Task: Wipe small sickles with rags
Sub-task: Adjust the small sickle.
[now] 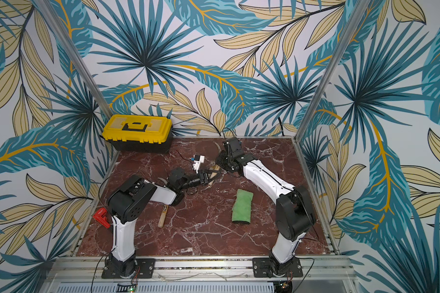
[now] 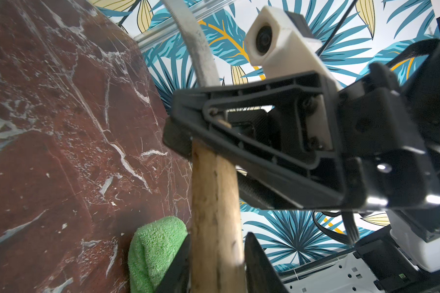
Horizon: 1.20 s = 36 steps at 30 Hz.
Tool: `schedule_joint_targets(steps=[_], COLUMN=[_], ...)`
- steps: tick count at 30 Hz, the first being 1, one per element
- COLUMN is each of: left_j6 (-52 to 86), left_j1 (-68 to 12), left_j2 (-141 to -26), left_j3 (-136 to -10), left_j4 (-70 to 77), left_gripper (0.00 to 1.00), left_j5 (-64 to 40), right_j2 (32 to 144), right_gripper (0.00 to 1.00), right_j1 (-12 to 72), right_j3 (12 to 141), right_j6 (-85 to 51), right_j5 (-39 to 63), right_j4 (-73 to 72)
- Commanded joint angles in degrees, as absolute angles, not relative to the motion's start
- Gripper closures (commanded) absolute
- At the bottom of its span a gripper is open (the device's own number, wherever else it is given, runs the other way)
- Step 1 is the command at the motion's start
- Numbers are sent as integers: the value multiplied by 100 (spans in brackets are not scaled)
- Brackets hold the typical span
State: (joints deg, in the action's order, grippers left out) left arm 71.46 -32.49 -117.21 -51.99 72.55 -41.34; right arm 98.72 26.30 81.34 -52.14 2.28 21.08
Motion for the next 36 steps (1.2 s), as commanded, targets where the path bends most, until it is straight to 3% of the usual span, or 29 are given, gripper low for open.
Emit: schedule_joint_targets(steps=[1, 23, 36], left_j6=[7154, 7259, 7277], left_j1=[-3321, -3306, -3296], left_j2=[-11635, -11841, -11850], left_j3=[-5237, -5511, -5528], left_j4=[7374, 7374, 7374], left_gripper=[66, 73, 71], left_j5=[-4209, -4201, -4209], right_j2=[9591, 9712, 9616], right_gripper=[88, 88, 88], right_j1=[2669, 2853, 2931], right_j3=[8020, 8034, 7952], right_j6=[-5292, -5050, -4980], right_j5=[20, 79, 19], right_j4=[1772, 2010, 2128])
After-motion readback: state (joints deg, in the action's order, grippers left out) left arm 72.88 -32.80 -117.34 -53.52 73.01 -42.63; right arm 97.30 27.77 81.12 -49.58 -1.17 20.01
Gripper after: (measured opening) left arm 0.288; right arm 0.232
